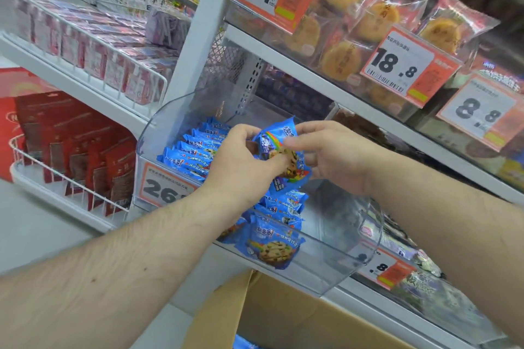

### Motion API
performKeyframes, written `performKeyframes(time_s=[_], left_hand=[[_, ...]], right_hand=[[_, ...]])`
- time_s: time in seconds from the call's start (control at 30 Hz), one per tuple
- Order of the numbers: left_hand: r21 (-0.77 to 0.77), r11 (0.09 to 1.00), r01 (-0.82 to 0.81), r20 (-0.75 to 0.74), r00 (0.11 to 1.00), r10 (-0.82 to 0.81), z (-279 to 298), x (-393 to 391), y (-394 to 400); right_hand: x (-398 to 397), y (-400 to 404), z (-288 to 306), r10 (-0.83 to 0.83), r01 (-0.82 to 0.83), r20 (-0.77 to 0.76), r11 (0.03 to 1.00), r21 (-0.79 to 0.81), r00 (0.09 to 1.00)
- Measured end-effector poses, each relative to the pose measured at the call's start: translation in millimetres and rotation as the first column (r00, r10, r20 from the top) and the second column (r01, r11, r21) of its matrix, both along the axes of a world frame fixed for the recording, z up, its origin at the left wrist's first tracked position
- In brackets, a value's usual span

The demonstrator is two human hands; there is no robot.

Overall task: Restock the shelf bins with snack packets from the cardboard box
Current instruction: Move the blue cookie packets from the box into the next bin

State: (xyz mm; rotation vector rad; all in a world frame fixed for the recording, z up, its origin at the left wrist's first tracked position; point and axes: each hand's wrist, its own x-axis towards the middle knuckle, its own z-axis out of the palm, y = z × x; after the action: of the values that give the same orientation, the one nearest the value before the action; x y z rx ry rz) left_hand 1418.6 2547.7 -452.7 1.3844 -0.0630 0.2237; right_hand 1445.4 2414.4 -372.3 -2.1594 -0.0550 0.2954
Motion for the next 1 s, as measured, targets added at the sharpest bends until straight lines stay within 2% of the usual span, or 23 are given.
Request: performKeyframes(time_s=[0.07,0.1,0.13,0.17,0.2,0.23,0.3,0.37,0.43,0.5,0.57,0.67,0.8,1.0], left_hand=[[0.041,0.999,-0.018,0.01,1.0,0.018,-2,2,0],[0.085,0.996,-0.023,0.015,1.0,0.022,-1,1,-1],[0.129,0.991,-0.029,0.019,0.999,0.027,-1,0,-1],[0.167,0.985,-0.037,0.035,0.999,0.032,-1,-1,-1],[0.211,0.976,-0.052,0.072,0.997,0.038,-2,-2,-1],[0.265,0.961,-0.077,0.13,0.991,0.043,-3,-5,-1],[0.408,0.902,-0.138,0.254,0.967,0.033,-5,-11,1],[0.567,0.806,-0.168,0.308,0.951,-0.019,-7,-16,4],[0.707,0.686,-0.172,0.285,0.957,-0.054,-8,-20,3],[0.803,0.566,-0.187,0.264,0.963,-0.057,-10,-21,1],[0.831,0.515,-0.21,0.273,0.961,-0.049,-14,-19,-1],[0.826,0.518,-0.221,0.275,0.961,-0.028,-16,-17,-2],[0.829,0.504,-0.242,0.286,0.958,-0.01,-18,-15,-4],[0.833,0.493,-0.252,0.287,0.958,0.004,-17,-17,-3]], right_hand=[[-3,-4,4,0.022,-0.024,-0.027,0.998,-0.066,0.999],[-4,-5,5,0.014,-0.012,0.021,0.994,-0.107,1.0],[-3,-6,7,0.01,0.017,0.119,0.974,-0.225,0.993],[1,-10,8,0.039,0.067,0.24,0.906,-0.418,0.97],[6,-14,8,0.097,0.141,0.333,0.771,-0.62,0.938],[11,-16,8,0.167,0.213,0.377,0.592,-0.777,0.911],[20,-19,6,0.204,0.267,0.335,0.3,-0.916,0.92],[29,-19,-1,0.192,0.244,0.263,0.116,-0.963,0.945],[41,-21,-9,0.181,0.23,0.232,0.035,-0.973,0.956],[58,-24,-17,0.166,0.234,0.234,0.021,-0.972,0.958],[74,-27,-23,0.123,0.24,0.239,0.012,-0.971,0.963],[93,-30,-30,0.07,0.253,0.253,-0.001,-0.967,0.965],[116,-52,-44,0.041,0.188,0.194,0.113,-0.976,0.98],[125,-78,-69,0.09,0.205,0.224,0.183,-0.962,0.97]])
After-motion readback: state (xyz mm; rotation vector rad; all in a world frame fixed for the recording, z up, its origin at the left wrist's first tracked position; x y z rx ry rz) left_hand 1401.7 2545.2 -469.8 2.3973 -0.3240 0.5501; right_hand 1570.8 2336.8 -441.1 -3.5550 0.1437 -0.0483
